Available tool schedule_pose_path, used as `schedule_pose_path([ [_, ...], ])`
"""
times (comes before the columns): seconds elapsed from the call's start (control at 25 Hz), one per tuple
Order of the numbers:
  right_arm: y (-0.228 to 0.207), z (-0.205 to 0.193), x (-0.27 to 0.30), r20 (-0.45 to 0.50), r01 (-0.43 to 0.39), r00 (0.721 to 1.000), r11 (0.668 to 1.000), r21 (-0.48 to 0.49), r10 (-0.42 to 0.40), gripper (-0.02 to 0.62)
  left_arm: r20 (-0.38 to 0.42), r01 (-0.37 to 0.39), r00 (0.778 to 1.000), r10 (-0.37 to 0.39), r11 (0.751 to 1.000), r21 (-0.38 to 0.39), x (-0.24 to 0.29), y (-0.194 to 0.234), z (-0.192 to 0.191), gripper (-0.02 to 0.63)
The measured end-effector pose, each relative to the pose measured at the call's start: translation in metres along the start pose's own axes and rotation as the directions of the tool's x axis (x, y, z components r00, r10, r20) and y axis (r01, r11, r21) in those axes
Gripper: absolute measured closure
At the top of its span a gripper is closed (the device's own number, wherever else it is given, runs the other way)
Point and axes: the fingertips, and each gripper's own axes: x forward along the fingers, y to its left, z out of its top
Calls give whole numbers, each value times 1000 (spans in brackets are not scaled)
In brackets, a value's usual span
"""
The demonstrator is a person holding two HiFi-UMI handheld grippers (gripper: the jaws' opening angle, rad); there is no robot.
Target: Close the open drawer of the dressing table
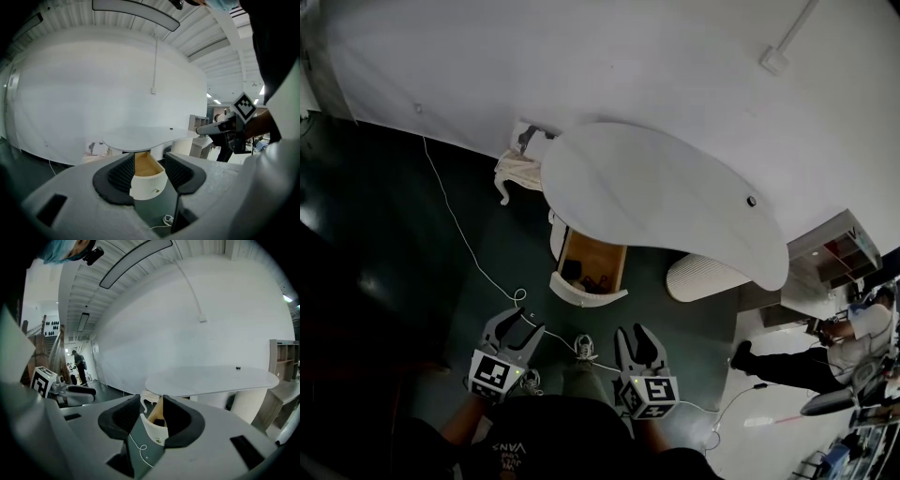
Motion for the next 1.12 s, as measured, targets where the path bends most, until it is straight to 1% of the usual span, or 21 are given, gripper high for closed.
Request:
schedule_pose_path([
  [0.12,-13,5,17,-30,-25,999,1000,1,25,434,-29,-17,999,16,1000,-8,21,1,1,399],
  [0.2,-22,1,26,-53,-32,998,999,8,32,434,-54,-32,998,30,999,-26,36,0,-7,399],
  [0.36,-31,-7,41,-82,-58,995,998,10,59,434,-80,-54,995,54,999,0,65,-2,-29,401],
  [0.52,-38,-31,48,-127,-69,989,997,26,72,434,-108,-57,993,56,998,0,86,-3,-55,402],
  [0.72,-36,-59,54,-174,-86,980,995,48,94,434,-143,-75,987,74,997,-1,108,2,-90,402],
  [0.88,-39,-77,56,-201,-76,975,994,74,90,434,-173,-72,982,76,997,28,123,9,-117,401],
  [1.04,-41,-96,62,-236,-72,967,993,91,92,434,-194,-63,979,65,998,15,138,14,-141,401],
  [1.12,-44,-100,66,-250,-70,964,994,84,89,434,-208,-65,976,66,998,13,145,18,-149,402],
])
